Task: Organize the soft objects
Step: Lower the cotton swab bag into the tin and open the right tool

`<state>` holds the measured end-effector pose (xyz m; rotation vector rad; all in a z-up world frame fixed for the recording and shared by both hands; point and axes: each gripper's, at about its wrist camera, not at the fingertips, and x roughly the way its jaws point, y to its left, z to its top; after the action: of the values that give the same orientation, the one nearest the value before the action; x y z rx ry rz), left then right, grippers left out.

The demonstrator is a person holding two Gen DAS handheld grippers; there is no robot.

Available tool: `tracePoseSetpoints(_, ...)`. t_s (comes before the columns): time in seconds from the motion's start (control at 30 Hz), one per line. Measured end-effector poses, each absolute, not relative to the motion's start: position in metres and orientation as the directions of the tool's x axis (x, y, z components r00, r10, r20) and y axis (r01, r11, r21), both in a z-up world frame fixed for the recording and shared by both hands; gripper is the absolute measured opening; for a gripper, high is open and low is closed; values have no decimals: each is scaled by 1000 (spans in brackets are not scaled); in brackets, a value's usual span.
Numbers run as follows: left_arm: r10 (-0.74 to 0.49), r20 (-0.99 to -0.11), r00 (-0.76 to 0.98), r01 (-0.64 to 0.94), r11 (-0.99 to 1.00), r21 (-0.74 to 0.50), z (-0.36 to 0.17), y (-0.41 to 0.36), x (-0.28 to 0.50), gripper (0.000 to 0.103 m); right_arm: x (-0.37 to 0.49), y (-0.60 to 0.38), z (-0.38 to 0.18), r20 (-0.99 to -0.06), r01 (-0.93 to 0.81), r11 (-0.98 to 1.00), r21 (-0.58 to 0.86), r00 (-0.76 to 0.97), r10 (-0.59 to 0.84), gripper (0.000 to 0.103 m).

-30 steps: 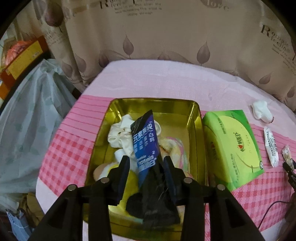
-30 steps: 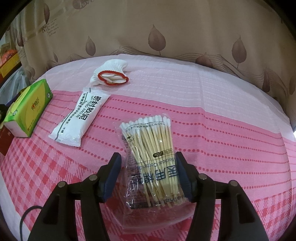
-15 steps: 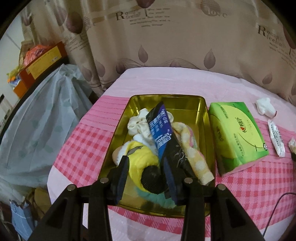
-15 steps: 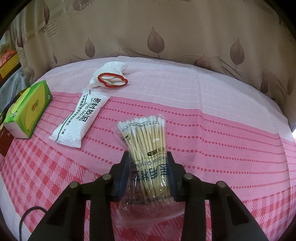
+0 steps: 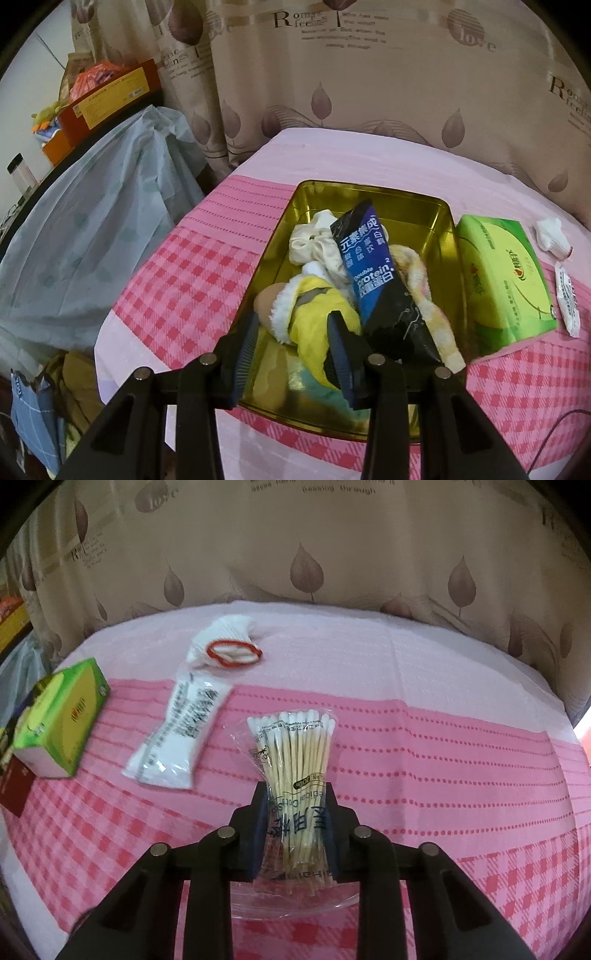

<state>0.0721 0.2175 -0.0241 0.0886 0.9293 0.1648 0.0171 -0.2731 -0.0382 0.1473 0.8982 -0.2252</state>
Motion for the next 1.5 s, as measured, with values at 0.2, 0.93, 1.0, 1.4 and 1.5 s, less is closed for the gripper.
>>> tracePoseSetpoints(0.2,178,-788,589,-107,984,142,-25,219,72,39,23,-258,-16,-771,223,974,37,627,-114,24)
tracePoseSetpoints(0.93,161,-801,576,-148,985,91,-24,236,74,41,98,-76,39,-731,-146,985,94,662,168,24)
tracePoseSetpoints(1.0,161,-801,577,-154,984,88,-23,237,73,41,104,-60,38,-734,-178,979,98,651,192,24)
tracePoseSetpoints(1.4,183,-786,591,-192,978,83,-21,244,73,41,148,9,31,-745,-269,952,143,604,283,24)
tracePoseSetpoints(1.5,180,-789,588,-197,977,76,-21,247,74,41,161,20,27,-753,-275,950,145,592,287,24)
